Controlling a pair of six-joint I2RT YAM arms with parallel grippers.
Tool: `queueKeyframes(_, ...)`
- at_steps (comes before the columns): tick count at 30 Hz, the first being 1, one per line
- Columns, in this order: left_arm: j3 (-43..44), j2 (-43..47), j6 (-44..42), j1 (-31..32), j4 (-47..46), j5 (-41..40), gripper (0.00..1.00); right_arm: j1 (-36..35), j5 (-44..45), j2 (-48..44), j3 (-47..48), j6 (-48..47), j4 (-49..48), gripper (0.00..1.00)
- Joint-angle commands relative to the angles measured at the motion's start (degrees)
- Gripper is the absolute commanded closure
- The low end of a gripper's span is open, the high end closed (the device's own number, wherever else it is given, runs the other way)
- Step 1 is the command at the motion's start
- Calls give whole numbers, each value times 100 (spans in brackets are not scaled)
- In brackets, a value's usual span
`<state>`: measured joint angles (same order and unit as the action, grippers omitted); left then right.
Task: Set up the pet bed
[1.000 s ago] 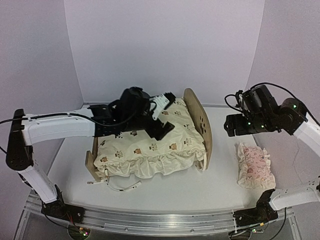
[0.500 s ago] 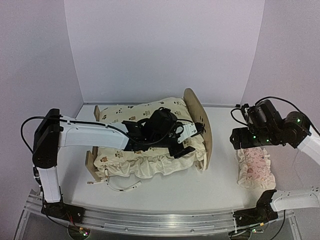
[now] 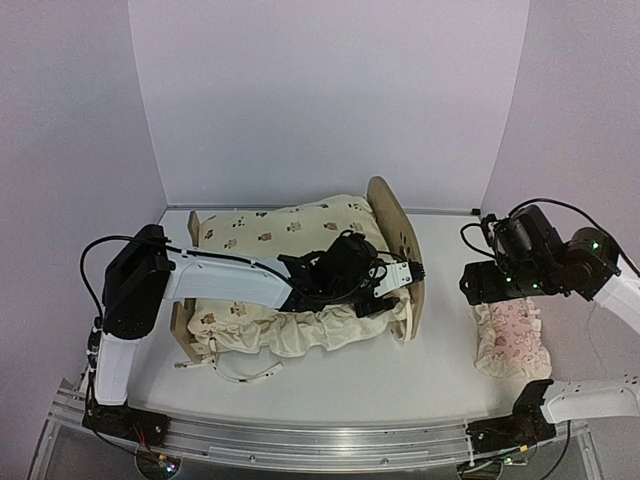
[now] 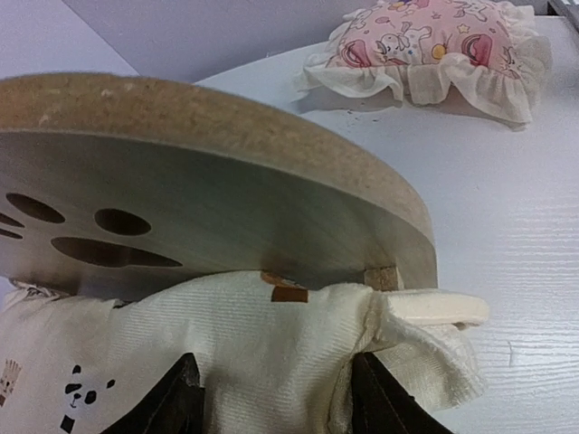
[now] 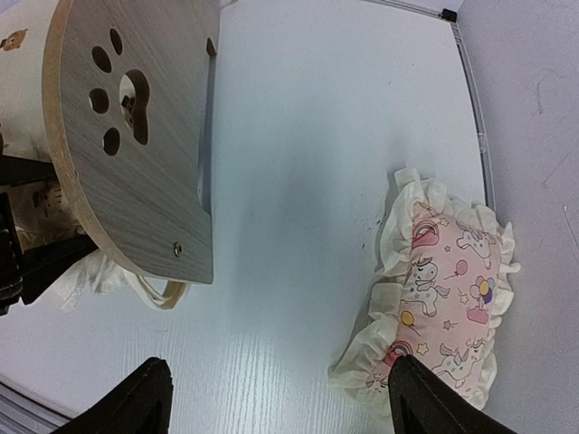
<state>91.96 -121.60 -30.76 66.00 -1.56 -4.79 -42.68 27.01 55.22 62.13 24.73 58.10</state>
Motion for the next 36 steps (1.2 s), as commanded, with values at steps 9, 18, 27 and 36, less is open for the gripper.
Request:
queueKeyframes(9,-175,337,-245,-2,-551,-569,100,-4,-319,-79,-10,-44,0,19)
queueKeyframes(18,-382,1489,423,-4,-996,-877,100,-4,-2935,202,189,-396,-1202,26)
queueKeyframes(27,-578,2288,680,-12,-1072,-1314,100,-28,-4307,1084,556,-917,-2189,49)
queueKeyframes(36,-878,2664,730,-44,-1101,-1463,100,-50,-4027,1586,532,-1228,-2789,65)
